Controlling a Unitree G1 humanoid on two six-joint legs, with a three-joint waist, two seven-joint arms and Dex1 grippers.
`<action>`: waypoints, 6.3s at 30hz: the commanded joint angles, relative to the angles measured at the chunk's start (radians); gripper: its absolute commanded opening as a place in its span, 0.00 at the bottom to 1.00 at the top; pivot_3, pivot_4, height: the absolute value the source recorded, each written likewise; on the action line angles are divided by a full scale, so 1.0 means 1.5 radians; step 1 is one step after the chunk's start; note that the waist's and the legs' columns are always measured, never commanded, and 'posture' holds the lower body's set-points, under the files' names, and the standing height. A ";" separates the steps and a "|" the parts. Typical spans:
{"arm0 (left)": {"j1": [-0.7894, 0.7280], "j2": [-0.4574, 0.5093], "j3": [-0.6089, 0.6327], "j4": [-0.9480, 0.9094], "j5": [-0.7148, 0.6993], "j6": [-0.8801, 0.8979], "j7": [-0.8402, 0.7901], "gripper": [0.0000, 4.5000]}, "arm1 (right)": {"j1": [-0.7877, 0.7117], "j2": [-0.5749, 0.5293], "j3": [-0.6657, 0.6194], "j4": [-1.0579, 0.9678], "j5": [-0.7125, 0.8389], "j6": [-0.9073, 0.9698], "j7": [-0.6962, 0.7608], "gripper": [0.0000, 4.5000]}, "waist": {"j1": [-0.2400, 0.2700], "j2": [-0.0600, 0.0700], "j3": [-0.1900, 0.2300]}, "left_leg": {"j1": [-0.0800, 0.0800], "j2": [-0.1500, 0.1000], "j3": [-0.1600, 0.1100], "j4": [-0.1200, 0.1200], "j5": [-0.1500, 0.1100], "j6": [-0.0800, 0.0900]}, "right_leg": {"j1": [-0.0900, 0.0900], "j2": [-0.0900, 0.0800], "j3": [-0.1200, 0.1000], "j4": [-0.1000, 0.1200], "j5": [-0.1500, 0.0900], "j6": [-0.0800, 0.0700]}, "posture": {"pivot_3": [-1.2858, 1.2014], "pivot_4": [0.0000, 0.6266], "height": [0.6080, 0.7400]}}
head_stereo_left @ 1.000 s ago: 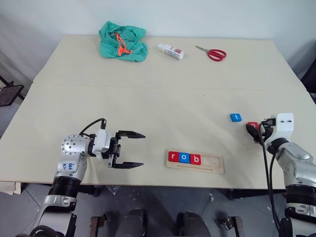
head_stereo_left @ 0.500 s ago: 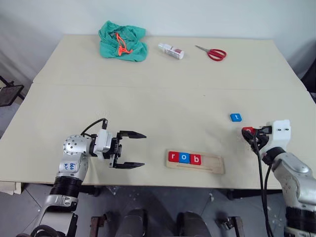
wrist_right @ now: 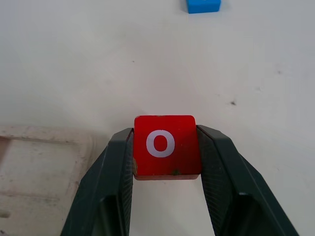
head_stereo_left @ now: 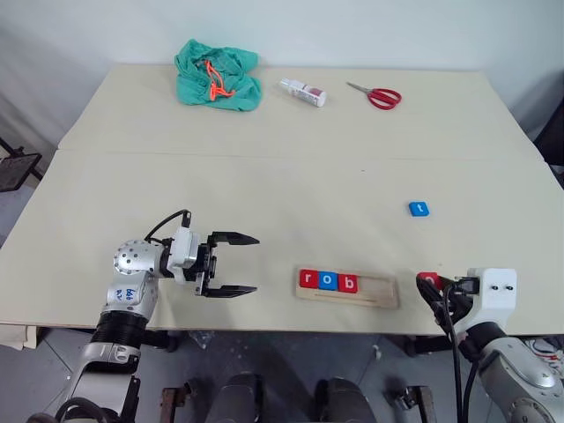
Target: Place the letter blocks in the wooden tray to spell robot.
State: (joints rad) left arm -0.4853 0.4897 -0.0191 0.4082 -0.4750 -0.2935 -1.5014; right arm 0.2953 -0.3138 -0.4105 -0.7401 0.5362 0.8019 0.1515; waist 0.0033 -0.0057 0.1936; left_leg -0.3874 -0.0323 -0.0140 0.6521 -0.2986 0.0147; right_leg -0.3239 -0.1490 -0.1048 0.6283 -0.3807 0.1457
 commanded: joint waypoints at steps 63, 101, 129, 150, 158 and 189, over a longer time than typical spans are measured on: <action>0.106 0.033 0.037 -0.142 -0.013 0.025 0.013 1.00 | -0.464 -0.442 0.293 0.861 -0.246 -0.746 0.916 0.53 | -0.005 0.000 0.000 | -0.002 0.001 -0.001 0.004 0.000 0.000 | 0.002 0.000 -0.003 -0.001 0.000 0.000 | 0.52 0.24 1.00; 0.058 0.024 0.020 -0.068 -0.005 -0.014 -0.015 1.00 | -0.319 -0.437 0.277 0.361 -0.147 -0.302 0.707 0.32 | 0.013 0.000 0.000 | -0.002 0.001 -0.001 0.005 0.000 0.000 | 0.002 0.000 -0.003 -0.001 0.000 0.000 | 0.52 0.24 1.00; 0.061 0.007 0.014 -0.090 0.005 -0.002 0.024 1.00 | -0.254 -0.445 0.188 0.297 -0.127 -0.224 0.648 0.79 | 0.015 0.000 0.000 | -0.002 0.001 -0.001 0.005 0.000 0.000 | 0.002 0.000 -0.004 -0.001 0.000 0.000 | 0.52 0.24 1.00; 0.073 0.005 0.017 -0.108 0.005 0.002 0.031 1.00 | -0.258 -0.420 0.255 0.249 -0.124 -0.177 0.617 0.00 | 0.014 0.000 0.000 | -0.002 0.001 -0.001 0.005 0.000 0.000 | 0.002 0.000 -0.003 -0.002 0.000 0.000 | 0.52 0.24 1.00; 0.077 0.006 0.017 -0.110 0.005 0.001 0.037 1.00 | -0.274 -0.418 0.257 0.251 -0.118 -0.175 0.616 0.00 | 0.015 0.000 0.000 | -0.002 0.000 -0.001 0.005 0.000 0.000 | 0.002 0.000 -0.003 -0.002 0.000 0.000 | 0.52 0.24 1.00; 0.075 0.008 0.020 -0.103 0.003 -0.001 0.033 1.00 | -0.262 -0.409 0.254 0.304 -0.146 -0.217 0.612 0.00 | 0.014 0.000 0.000 | -0.002 0.001 -0.001 0.004 0.000 0.000 | 0.002 0.000 -0.003 -0.002 0.000 0.000 | 0.52 0.24 1.00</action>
State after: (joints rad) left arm -0.3795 0.4904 -0.0022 0.2797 -0.4644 -0.2919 -1.4518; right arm -0.0942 -0.9333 -0.0273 -0.2670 0.3121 0.4799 1.0742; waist 0.0250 -0.0061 0.1936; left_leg -0.3909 -0.0315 -0.0159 0.6588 -0.2988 0.0150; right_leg -0.3211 -0.1494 -0.1098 0.6260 -0.3806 0.1457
